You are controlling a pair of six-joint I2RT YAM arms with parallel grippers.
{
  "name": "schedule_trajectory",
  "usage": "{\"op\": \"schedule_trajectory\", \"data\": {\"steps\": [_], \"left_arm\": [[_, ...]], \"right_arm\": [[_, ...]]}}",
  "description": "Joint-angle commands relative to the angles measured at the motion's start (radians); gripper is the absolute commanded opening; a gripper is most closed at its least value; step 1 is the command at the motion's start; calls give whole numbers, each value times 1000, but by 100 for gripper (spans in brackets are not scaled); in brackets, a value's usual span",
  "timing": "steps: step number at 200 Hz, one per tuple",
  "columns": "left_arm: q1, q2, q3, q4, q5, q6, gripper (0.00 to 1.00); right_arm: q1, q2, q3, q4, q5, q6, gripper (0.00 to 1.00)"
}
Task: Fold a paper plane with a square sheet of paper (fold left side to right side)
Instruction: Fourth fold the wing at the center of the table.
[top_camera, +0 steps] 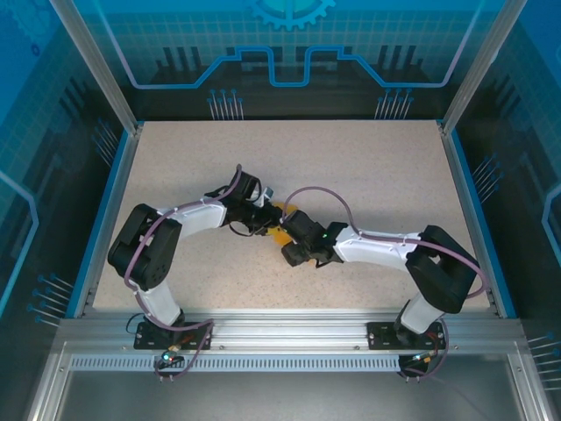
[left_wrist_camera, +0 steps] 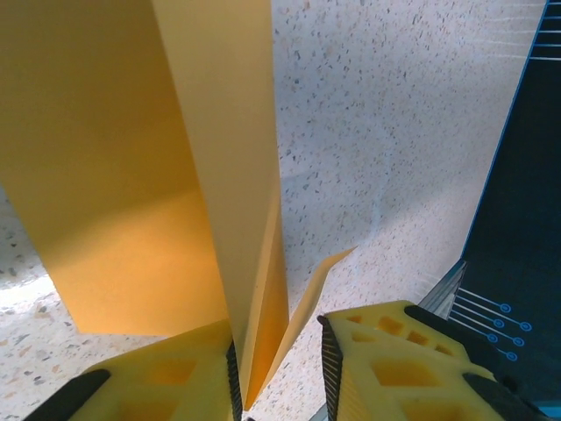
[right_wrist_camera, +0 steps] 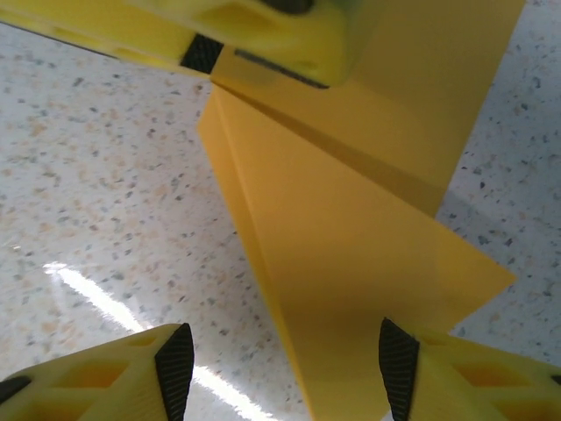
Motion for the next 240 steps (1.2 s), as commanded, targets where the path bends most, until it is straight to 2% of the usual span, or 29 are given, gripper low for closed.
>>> {"op": "schedule_trajectory", "data": {"steps": [1,65,106,165,209,240], "left_arm": [[-6,-10,31,-28,14,-14,31],[-8,-9,38,-35,7,-14,28],[-7,-19,41,-62,-10,5,30],[5,-81,35,-118,-43,44,50],[59,-158,-12,-131,-51,52,61],[92,-200,-52,-141,-67,56,62]], "right_arm": [[17,30,31,1,54,-14,59],[10,79,26,8,60,18,48],[5,93,28,8,48,23,34],[-11,95,7,29,-48,22,14],[-33,88,-1,46,-135,33,9],[-55,76,-7,67,-229,43,9]]}}
